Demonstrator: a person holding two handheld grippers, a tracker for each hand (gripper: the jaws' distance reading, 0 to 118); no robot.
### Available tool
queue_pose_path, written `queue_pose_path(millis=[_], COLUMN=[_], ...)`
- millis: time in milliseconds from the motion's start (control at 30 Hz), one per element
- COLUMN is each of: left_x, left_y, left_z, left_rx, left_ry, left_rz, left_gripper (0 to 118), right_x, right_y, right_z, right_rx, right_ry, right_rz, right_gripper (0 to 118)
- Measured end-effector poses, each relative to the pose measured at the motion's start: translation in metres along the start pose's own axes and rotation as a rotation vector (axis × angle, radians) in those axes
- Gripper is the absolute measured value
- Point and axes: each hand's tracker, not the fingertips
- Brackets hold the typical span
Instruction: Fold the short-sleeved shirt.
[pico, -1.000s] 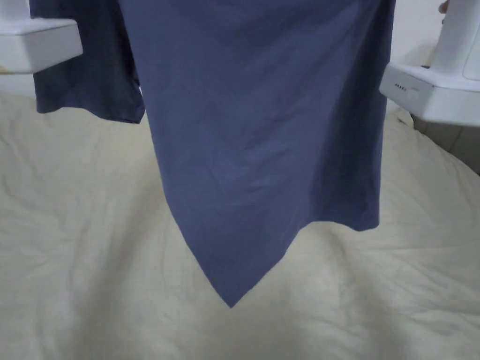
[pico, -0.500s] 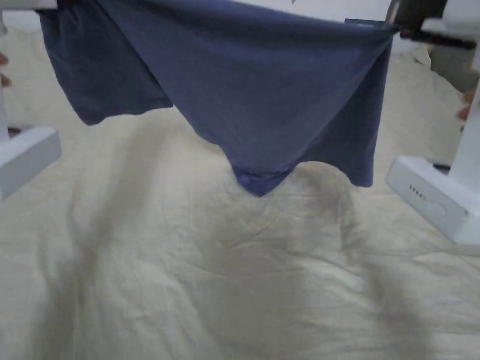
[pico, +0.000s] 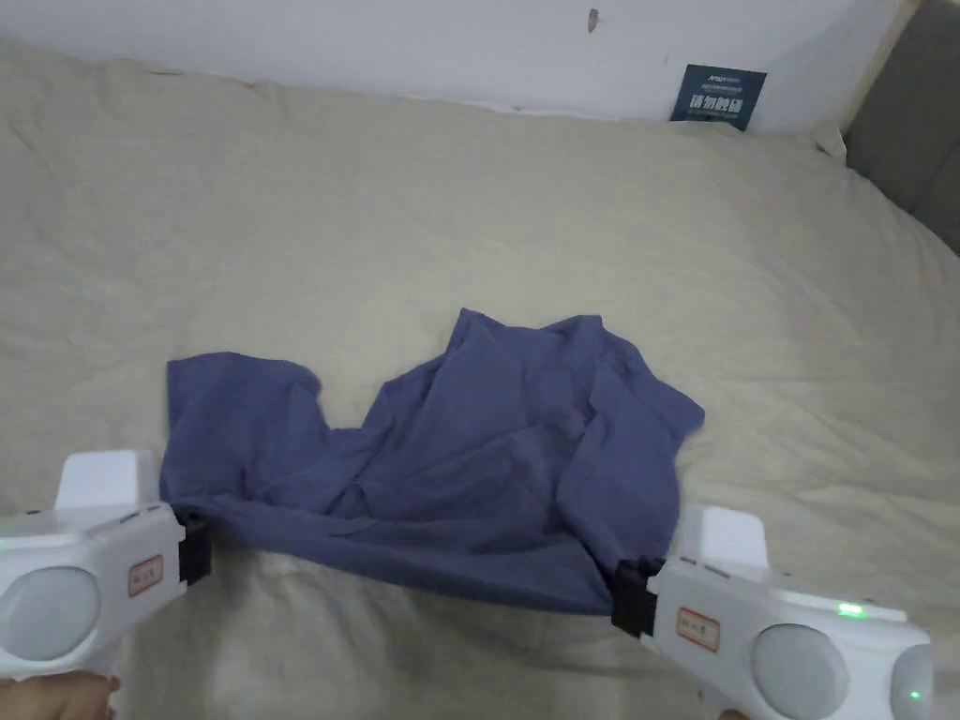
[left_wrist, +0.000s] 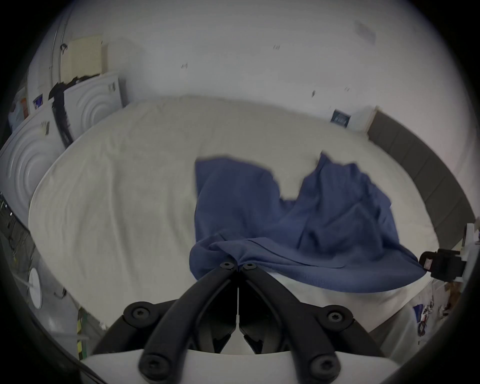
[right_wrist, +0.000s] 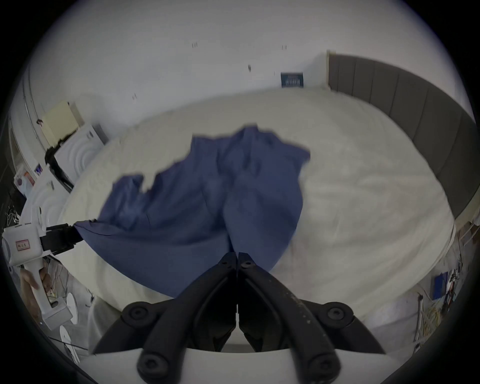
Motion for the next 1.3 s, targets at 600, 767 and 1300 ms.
queue_pose_path(millis=[600, 767, 1300], left_x=[0.025, 0.057, 0.063], left_y=[0.048, 0.046, 0.036], left_z=[0.137, 0.164, 0.158], left_rx=[0.638, 0.793, 0.634], left_ry=[0.042, 0.068, -0.048], left_rz=[0.005, -0.069, -0.126], left_gripper=[118, 118, 0], right_x=[0.001, -0.009, -0.005], right_y=[0.037, 0.037, 0.031], right_z=[0.137, 0.164, 0.156], right_rx=[0.642, 0.837, 0.769], right_ry=[-0.065, -0.082, -0.079], right_rz=[0.144, 0.146, 0.087], right_gripper=[118, 118, 1])
